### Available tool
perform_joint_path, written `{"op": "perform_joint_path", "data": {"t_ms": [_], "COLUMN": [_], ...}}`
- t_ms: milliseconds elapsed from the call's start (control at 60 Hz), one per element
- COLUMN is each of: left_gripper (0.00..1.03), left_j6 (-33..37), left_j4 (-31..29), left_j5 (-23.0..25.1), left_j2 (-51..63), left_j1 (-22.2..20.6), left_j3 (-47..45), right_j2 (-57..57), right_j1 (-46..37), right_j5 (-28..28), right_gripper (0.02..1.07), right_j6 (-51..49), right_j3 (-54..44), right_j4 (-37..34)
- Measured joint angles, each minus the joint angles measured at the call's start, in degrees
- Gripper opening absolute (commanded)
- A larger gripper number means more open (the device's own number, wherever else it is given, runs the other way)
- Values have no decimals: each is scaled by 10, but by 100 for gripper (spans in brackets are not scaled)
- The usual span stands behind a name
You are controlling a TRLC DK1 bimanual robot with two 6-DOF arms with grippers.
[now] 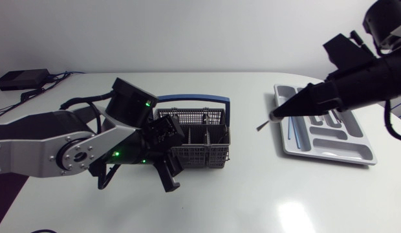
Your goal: Unload the cutlery basket into the drawer organizer.
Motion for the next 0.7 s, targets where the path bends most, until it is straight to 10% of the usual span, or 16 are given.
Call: {"op": "perform_joint_path", "data": {"t_ms": [217,700], "left_gripper": [60,60], "left_j6": [-61,-178], "left_j4": [-49,-122], "left_j5": [-25,-89], "left_j2": [29,139], "left_j1": [-40,-91], "left_j3": [98,227], "right_j2": [-27,86], "right_j1": [-125,-355], "right_j5": [88,238], "right_gripper": [8,8], "right_j6": [-73,-147], "right_j3": [-49,-145], "right_j4": [-6,241]}}
